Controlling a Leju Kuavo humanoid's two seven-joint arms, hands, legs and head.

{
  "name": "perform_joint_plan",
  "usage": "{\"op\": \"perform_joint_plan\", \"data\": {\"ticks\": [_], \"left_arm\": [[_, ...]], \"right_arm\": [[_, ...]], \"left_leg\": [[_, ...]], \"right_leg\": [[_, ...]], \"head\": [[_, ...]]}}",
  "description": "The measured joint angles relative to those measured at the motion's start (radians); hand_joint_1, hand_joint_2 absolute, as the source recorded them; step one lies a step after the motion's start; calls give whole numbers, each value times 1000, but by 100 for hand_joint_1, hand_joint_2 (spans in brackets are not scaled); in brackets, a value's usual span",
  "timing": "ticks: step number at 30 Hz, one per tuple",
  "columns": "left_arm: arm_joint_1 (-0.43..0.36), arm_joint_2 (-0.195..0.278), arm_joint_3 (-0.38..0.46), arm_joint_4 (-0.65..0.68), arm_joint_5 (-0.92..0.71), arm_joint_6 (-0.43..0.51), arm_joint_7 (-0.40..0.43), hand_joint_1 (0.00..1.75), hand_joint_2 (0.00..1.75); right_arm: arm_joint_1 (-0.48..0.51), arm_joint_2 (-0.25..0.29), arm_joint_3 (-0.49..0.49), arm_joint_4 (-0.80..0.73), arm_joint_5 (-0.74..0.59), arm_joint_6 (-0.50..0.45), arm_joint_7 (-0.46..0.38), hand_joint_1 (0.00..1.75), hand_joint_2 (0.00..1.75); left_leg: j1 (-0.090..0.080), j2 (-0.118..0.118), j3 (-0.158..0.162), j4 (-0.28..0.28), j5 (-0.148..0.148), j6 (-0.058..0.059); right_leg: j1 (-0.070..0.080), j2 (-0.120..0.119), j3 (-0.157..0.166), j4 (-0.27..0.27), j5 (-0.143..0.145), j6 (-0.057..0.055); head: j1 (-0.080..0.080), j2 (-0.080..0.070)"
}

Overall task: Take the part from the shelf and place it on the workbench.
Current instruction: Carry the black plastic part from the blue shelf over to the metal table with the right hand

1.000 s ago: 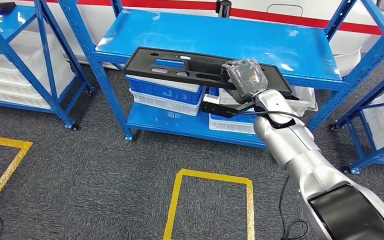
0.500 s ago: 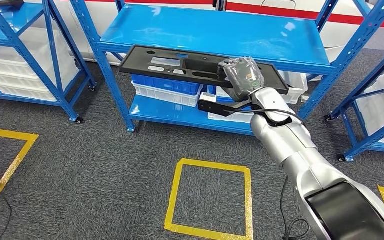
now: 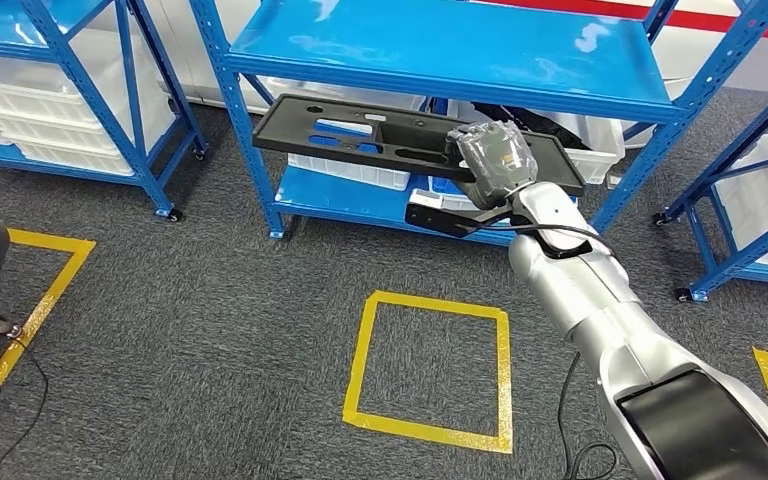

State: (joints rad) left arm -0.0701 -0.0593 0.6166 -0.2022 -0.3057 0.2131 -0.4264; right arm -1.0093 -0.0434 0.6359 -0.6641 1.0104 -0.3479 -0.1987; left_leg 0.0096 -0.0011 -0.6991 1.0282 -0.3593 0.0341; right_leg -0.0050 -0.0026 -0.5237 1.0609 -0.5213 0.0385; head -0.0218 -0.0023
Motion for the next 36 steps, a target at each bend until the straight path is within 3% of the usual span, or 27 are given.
{"op": "perform_joint_plan", "data": {"ticks": [2,4,5,6,8,9,10,11,12,14,16,18,20,22,24,25,26,27,28,30,32,34,36], "left_arm": [[0,0,0,0,-1,-1,-1,0,175],[1,0,1,0,-1,-1,-2,0,175],[2,0,2,0,-1,-1,-2,0,175],[3,0,4,0,-1,-1,-2,0,175],[3,1,7,0,-1,-1,-2,0,175],[3,1,8,0,-1,-1,-2,0,175],[3,1,9,0,-1,-1,-2,0,175],[2,1,10,0,-1,-1,-3,0,175],[2,1,10,0,-1,-1,-4,0,175],[1,1,13,0,-1,-1,-5,0,175],[-1,1,16,0,-1,-1,-6,0,175],[-1,1,18,0,-2,-1,-7,0,175],[0,0,22,0,-6,-2,-7,0,175],[-1,0,24,0,-10,-2,-7,0,175],[-1,2,24,0,-13,-3,-7,0,175],[-1,2,24,0,-14,-4,-7,0,175],[-1,2,24,0,-16,-5,-7,0,175],[-1,1,24,0,-17,-8,-7,0,175],[-1,1,24,0,-18,-9,-7,0,175],[-1,0,24,0,-19,-11,-6,0,175],[-2,0,24,0,-20,-12,-6,0,175],[-1,1,24,0,-22,-12,-6,0,175],[0,1,25,0,-25,-13,-6,0,175]], "right_arm": [[-2,1,-7,-2,-8,0,0,138,175],[-2,1,-10,-2,-12,0,0,138,175],[-2,2,-11,-2,-13,0,0,138,175],[-2,4,-11,-2,-14,0,-1,138,175],[-1,7,-12,-2,-19,0,-6,138,175],[-1,7,-13,-2,-22,0,-9,138,175],[-1,7,-14,-2,-22,0,-12,138,175],[0,8,-14,-2,-18,0,-13,138,175],[-1,8,-14,-2,-12,-1,-13,138,175],[-4,9,-15,-2,5,-4,-10,138,175],[-9,11,-14,-2,17,-14,-6,138,175],[-12,12,-14,-2,28,-26,0,138,175],[-13,10,-14,1,36,-33,7,138,175],[-13,6,-14,2,40,-35,11,138,175],[-12,1,-15,4,36,-35,14,138,175],[-10,-1,-16,5,31,-34,14,138,175],[-9,-3,-18,6,24,-33,14,138,175],[-8,-4,-21,7,18,-33,14,138,175],[-8,-5,-25,7,16,-33,14,138,175],[-10,-5,-31,7,22,-34,15,138,175],[-11,-6,-34,6,33,-35,19,138,175],[-9,-7,-34,6,42,-36,22,138,175],[-7,-8,-34,6,47,-36,25,138,175]], "left_leg": [[0,1,-4,-5,19,-13],[3,0,-11,-7,25,-24],[5,-1,-19,7,1,-30],[7,-2,-31,40,-41,-35],[10,-2,-58,156,-147,-45],[12,-2,-66,215,-176,-50],[13,-2,-65,256,-180,-55],[16,-1,-51,268,-165,-58],[19,-1,-20,246,-140,-61],[24,-2,74,131,-119,-64],[21,-5,133,37,-133,-60],[12,-7,135,14,-133,-45],[8,-4,126,5,-115,-19],[8,-1,111,-3,-97,6],[7,-1,92,-3,-82,16],[7,-1,83,-2,-74,16],[7,-1,73,-2,-67,15],[7,-1,64,-2,-60,13],[8,-1,57,-1,-53,9],[6,0,45,-1,-40,-2],[4,2,39,-3,-27,-15],[5,1,35,-4,-17,-27],[8,0,19,23,-51,-36]], "right_leg": [[9,1,28,-62,-16,-14],[1,0,15,-64,2,-26],[-3,-1,9,-66,14,-35],[-8,-2,1,-68,28,-43],[-8,-3,-22,-66,50,-52],[-7,-3,-34,-65,61,-52],[-7,-4,-45,-64,69,-50],[-7,-4,-57,-63,77,-48],[-8,-4,-68,-60,84,-44],[-8,-4,-87,-49,93,-35],[-5,-5,-100,-41,102,-21],[-4,-6,-108,-42,115,-2],[-7,-5,-125,-29,104,7],[-10,-3,-160,50,45,2],[-11,-2,-198,180,-23,-2],[-11,-1,-205,224,-38,2],[-11,-1,-197,236,-39,9],[-11,-1,-170,210,-26,17],[-12,-1,-127,152,-7,24],[-10,0,-35,15,14,26],[-3,2,1,-48,16,16],[-5,2,-7,-51,26,1],[-12,1,-18,-52,40,-21]], "head": [[0,0],[0,0],[-2,0],[-3,0],[-6,0],[-7,0],[-7,0],[-7,0],[-7,0],[-7,0],[-6,0],[-5,0],[-5,0],[-4,0],[-3,0],[-3,0],[-2,0],[-2,0],[-2,0],[-2,0],[-2,0],[-2,0],[-4,0]]}}
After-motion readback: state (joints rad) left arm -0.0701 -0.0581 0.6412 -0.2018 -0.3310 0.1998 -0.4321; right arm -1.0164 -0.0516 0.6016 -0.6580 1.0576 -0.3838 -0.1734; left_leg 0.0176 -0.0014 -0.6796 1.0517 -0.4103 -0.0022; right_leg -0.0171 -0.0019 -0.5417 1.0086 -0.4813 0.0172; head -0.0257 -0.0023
